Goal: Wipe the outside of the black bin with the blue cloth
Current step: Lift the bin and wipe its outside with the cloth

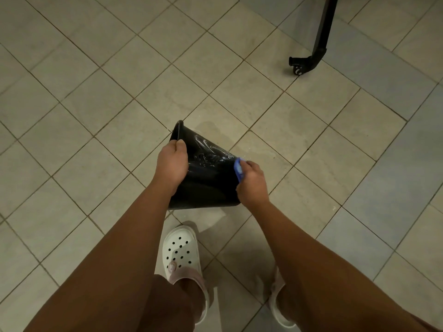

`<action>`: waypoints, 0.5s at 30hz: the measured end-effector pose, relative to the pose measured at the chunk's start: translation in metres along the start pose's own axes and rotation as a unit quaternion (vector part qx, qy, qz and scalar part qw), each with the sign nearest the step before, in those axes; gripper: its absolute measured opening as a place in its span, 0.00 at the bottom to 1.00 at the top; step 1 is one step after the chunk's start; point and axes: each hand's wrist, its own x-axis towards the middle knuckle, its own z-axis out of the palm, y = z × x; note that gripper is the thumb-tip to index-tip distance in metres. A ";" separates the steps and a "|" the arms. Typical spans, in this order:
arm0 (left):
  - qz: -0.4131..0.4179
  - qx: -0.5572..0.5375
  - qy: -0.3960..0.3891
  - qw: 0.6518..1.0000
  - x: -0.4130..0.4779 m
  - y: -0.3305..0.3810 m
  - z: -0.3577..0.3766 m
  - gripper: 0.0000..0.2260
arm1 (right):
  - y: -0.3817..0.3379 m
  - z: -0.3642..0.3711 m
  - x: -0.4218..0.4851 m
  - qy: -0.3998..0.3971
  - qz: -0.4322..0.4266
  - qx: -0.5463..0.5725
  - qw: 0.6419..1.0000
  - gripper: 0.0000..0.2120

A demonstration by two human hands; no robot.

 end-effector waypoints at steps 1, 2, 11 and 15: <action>0.002 0.001 -0.004 1.000 0.001 0.000 0.000 0.16 | 0.001 -0.001 -0.003 0.000 0.029 0.009 1.000 0.32; 0.004 0.004 -0.009 1.000 0.002 -0.001 0.001 0.16 | 0.000 0.001 -0.007 0.008 0.048 0.007 0.999 0.31; 0.011 0.006 -0.019 1.000 -0.003 -0.004 0.003 0.15 | -0.011 0.005 -0.005 0.026 -0.069 0.002 0.997 0.29; 0.042 0.033 -0.026 0.998 -0.002 0.001 0.006 0.18 | 0.018 -0.001 -0.008 0.007 0.071 0.011 0.997 0.30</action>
